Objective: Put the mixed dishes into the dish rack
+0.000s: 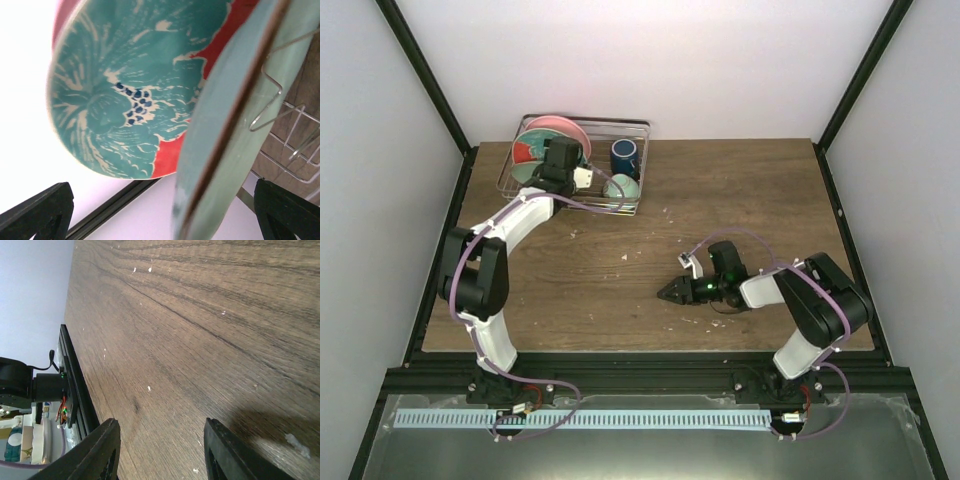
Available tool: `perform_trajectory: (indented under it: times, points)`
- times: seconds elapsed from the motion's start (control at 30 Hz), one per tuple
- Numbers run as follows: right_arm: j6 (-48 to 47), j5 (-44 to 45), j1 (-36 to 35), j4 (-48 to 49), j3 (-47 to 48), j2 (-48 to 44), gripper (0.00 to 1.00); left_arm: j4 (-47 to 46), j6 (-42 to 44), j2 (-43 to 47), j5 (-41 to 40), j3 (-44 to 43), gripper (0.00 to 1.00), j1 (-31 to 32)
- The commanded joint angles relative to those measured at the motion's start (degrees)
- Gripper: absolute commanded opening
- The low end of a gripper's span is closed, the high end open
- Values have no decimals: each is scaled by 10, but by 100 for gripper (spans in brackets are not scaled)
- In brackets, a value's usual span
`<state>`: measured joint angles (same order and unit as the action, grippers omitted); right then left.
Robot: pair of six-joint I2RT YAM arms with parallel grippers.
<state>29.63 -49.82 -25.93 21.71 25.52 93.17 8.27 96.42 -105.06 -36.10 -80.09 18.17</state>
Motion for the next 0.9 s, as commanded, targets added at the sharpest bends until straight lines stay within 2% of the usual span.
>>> perform_trajectory:
  times: [0.0,0.1,0.2,0.23,0.3,0.37,0.43,0.7,0.87]
  points:
    - [-3,-9,6,3,20,7,47,3,-62,20,7,-37,100,13]
    - [-7,-7,6,-9,25,5,47,55,-159,25,15,-85,100,22]
    - [-15,2,6,-31,35,-4,47,96,-330,24,29,-159,100,23]
    - [-20,7,6,-44,40,-8,48,139,-398,21,45,-195,100,17]
    - [-32,22,6,-69,49,-19,48,230,-516,9,104,-269,100,2]
    - [-45,46,6,-99,59,-32,48,279,-615,6,185,-301,100,-13]
    - [-54,71,6,-125,69,-48,48,286,-672,17,230,-286,100,-17]
    - [-67,132,6,-185,75,-112,50,251,-835,107,311,-145,100,-18]
    - [-84,198,6,-230,85,-142,52,218,-960,196,401,-5,100,-19]
